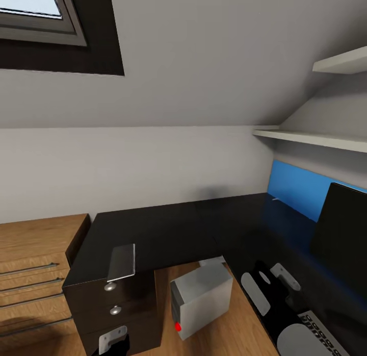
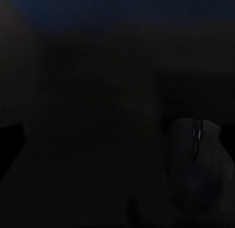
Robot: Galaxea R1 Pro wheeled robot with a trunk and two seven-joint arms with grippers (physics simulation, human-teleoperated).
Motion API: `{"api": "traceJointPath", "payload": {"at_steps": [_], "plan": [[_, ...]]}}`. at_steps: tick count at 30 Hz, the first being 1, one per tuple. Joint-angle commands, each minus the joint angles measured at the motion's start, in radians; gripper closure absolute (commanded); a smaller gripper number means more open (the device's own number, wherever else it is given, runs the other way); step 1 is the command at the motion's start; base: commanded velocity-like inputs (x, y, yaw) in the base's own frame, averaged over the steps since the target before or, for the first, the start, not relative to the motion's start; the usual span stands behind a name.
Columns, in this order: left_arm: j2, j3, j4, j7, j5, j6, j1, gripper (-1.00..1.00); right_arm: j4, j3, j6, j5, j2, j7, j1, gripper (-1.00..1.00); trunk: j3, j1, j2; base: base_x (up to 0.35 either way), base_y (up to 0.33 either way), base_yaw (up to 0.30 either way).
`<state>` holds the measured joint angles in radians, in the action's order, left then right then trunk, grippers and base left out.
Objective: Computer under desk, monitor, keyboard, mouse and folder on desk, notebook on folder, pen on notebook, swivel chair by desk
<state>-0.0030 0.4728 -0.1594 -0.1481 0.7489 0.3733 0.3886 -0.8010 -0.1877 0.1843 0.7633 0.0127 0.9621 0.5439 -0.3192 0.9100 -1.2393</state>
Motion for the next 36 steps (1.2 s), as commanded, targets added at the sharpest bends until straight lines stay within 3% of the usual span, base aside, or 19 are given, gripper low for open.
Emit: {"api": "traceJointPath", "payload": {"at_steps": [1,3,4,9,14,21,31,36], "plan": [[0.000,0.009,0.000,-0.008,0.002,0.003,0.001,-1.00,-0.008,-0.018,0.010,0.010,0.001,0.012,0.001,-1.00,-0.001,0.000,-0.001,0.000,0.000,0.000],[0.000,0.009,0.000,-0.008,0.003,0.003,0.000,-1.00,-0.020,-0.042,0.011,0.010,0.001,0.030,0.001,-1.00,-0.001,0.000,-0.001,0.000,0.000,0.015],[0.000,0.009,0.000,-0.008,0.003,0.003,0.000,-1.00,-0.046,-0.108,0.014,0.010,0.001,0.069,0.000,-1.00,-0.001,0.000,-0.001,0.000,0.000,0.158],[0.000,0.009,0.000,-0.008,0.002,0.003,0.000,-1.00,-0.061,-0.184,0.016,0.011,0.001,0.086,-0.001,-1.00,-0.001,0.000,-0.001,0.000,0.000,0.205],[0.000,0.009,0.000,-0.008,0.002,0.003,0.001,-1.00,-0.064,-0.232,0.016,0.012,-0.003,0.089,-0.001,-1.00,-0.001,0.000,-0.001,0.000,0.000,0.253],[0.000,0.009,0.001,-0.008,0.002,0.003,0.001,-1.00,-0.053,-0.286,0.017,0.010,-0.051,0.084,-0.001,-1.00,-0.001,0.000,-0.001,0.000,0.000,0.273],[-0.003,0.010,0.001,-0.009,0.001,0.003,0.001,-1.00,-0.011,-0.357,0.018,0.011,-0.070,0.075,-0.002,-1.00,-0.001,0.000,-0.001,0.000,0.000,0.279],[-0.003,0.010,0.001,-0.009,0.000,0.003,0.000,-1.00,0.026,-0.381,0.018,0.009,-0.092,0.043,-0.002,-1.00,-0.001,0.000,-0.001,0.000,0.000,0.280]]}}
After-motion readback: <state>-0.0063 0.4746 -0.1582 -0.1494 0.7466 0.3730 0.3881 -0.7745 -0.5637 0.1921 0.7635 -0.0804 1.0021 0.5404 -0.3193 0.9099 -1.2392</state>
